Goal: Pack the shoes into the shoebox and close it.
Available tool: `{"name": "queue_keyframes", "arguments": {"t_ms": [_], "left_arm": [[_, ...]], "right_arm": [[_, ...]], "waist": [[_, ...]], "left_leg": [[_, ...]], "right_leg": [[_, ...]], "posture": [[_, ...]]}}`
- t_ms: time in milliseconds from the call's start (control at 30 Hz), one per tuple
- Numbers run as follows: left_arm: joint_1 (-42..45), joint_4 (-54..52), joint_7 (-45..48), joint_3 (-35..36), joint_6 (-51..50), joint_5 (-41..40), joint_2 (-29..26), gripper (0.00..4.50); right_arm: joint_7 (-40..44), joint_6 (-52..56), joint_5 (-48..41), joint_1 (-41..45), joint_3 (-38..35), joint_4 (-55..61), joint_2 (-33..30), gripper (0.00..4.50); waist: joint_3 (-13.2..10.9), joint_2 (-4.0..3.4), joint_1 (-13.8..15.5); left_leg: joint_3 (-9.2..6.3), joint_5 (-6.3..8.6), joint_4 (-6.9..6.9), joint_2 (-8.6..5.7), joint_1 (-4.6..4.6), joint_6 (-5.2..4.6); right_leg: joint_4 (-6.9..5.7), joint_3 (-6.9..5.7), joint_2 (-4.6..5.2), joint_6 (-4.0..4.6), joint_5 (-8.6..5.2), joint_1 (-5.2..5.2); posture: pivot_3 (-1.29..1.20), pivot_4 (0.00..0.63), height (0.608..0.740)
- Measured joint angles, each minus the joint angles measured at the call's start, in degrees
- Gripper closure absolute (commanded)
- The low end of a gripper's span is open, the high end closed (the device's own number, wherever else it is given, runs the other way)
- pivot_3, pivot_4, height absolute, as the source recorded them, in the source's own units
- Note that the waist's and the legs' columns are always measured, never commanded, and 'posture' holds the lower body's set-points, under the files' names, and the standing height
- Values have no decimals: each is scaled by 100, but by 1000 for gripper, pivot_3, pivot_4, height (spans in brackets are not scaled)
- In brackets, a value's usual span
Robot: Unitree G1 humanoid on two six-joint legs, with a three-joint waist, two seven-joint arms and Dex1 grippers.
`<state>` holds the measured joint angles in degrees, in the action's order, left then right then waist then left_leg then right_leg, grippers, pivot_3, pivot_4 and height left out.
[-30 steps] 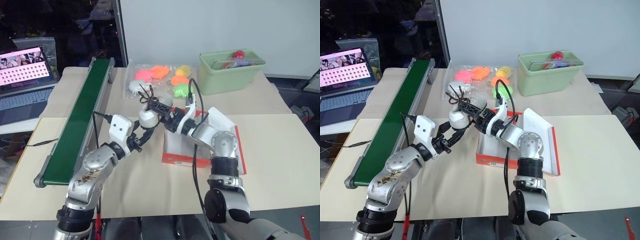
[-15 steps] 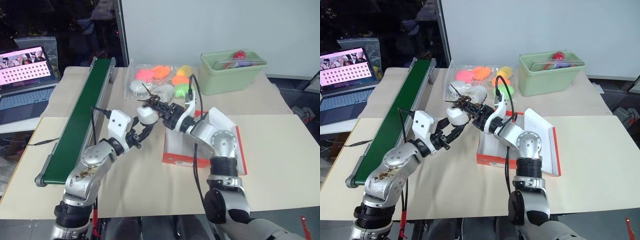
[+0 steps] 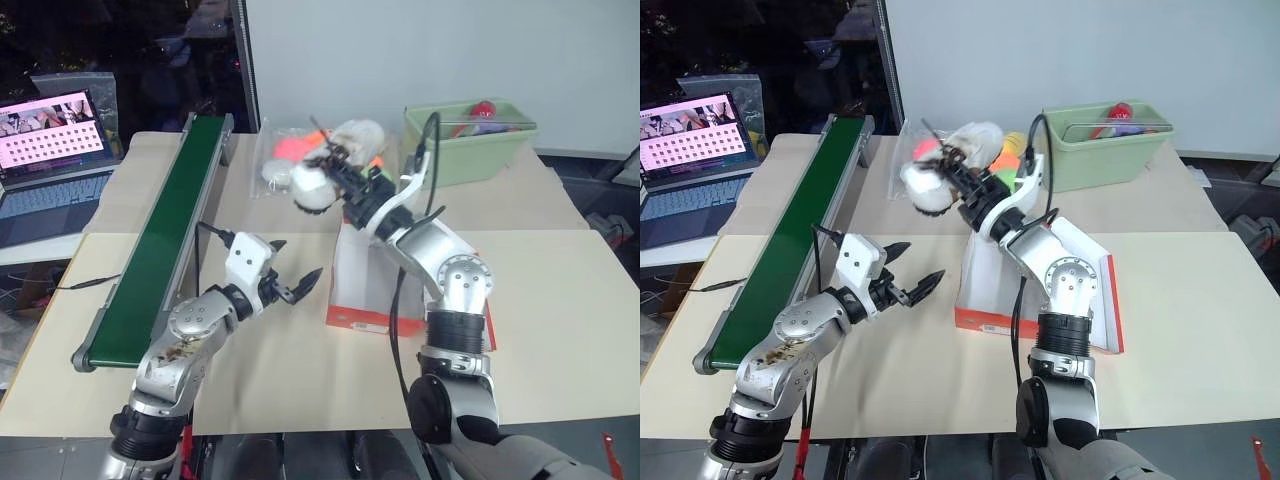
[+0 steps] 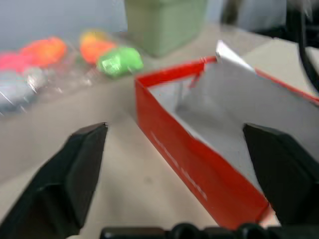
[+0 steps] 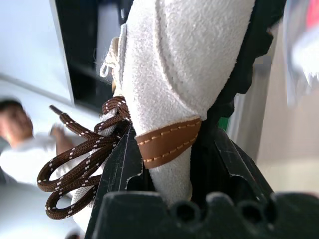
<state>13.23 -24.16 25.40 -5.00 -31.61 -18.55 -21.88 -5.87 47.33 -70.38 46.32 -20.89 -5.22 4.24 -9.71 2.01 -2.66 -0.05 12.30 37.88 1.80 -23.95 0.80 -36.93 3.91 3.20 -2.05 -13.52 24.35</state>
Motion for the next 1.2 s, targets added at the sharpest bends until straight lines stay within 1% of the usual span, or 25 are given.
{"name": "queue_keyframes", "arguments": {"t_ms": [33,67,100,133,200,300,367,533,600,700,767,833,1133,1200], "left_arm": [[1,-1,12,-4,3,9,-2,46],[4,-3,44,-29,13,26,-16,46],[2,-5,83,-61,28,44,-68,46],[-20,-8,116,-61,41,57,-140,46],[-57,-1,194,-52,53,127,-296,46],[-44,0,325,-160,135,196,-357,46],[-40,0,413,-220,174,255,-383,46],[-39,13,520,-247,290,286,-387,46],[-49,13,528,-256,291,305,-387,46],[-102,-9,525,-315,289,320,-363,46],[-224,-106,524,-338,281,319,-359,46],[-292,-147,522,-354,275,319,-359,46],[-357,-263,449,-368,268,319,-292,46],[-388,-264,442,-369,267,318,-289,0]], "right_arm": [[-62,9,155,100,57,1,-114,3447],[-49,120,459,174,320,15,-525,3447],[4,389,841,274,762,26,-1168,3447],[34,619,1114,349,1019,24,-1600,3447],[141,1324,1430,446,1238,-45,-2330,3447],[438,2321,1543,497,1595,-244,-2911,3447],[558,2926,1607,555,1596,-529,-3123,3447],[761,4174,1822,989,1628,-1018,-3368,3447],[874,4415,1837,1097,1762,-1107,-3467,3447],[1121,4472,1856,1037,2214,-1144,-3623,3447],[1330,4474,1992,875,2632,-1176,-3769,3447],[1508,4474,2148,746,2898,-1291,-3803,3447],[2111,4442,2929,721,3136,-1444,-3822,3447],[2183,4440,3053,720,3131,-1444,-3780,2537]], "waist": [[-1,-2,-13],[-1,-2,-7],[-3,-5,8],[-3,-5,31],[-3,-4,35],[-3,-4,18],[-3,-5,7],[-4,-6,3],[-4,-6,11],[-4,-6,16],[-4,-6,26],[-4,-6,26],[-4,-6,19],[-4,-6,18]], "left_leg": [[3,0,0,0,2,0],[2,0,0,-1,1,0],[4,0,0,-5,-1,0],[2,0,0,-7,-3,0],[3,0,-1,-5,-13,-1],[3,0,-1,-4,-18,-1],[4,0,-1,-3,-17,-2],[5,0,-1,0,-15,-2],[5,0,-1,-1,-18,-3],[5,0,-1,-3,-21,-3],[4,0,-1,-3,-21,-3],[5,0,0,-5,-22,-3],[4,0,1,-3,-20,-3],[4,0,1,-3,-19,-3]], "right_leg": [[-1,2,0,0,0,1],[-1,2,0,0,0,0],[3,2,3,1,-1,1],[7,0,6,0,-2,1],[16,-1,4,0,-2,4],[17,0,3,1,-1,7],[14,2,2,2,-1,8],[14,5,-2,3,0,9],[20,4,-2,2,0,8],[21,4,0,1,0,8],[22,3,1,0,0,8],[18,4,2,0,0,10],[17,4,0,0,1,9],[17,4,0,0,1,9]], "posture": [[0,150,729],[0,150,729],[0,150,729],[0,150,729],[0,150,729],[0,150,729],[0,150,729],[0,150,729],[0,150,729],[0,150,729],[0,150,729],[0,150,729],[0,150,729],[0,150,729]]}}
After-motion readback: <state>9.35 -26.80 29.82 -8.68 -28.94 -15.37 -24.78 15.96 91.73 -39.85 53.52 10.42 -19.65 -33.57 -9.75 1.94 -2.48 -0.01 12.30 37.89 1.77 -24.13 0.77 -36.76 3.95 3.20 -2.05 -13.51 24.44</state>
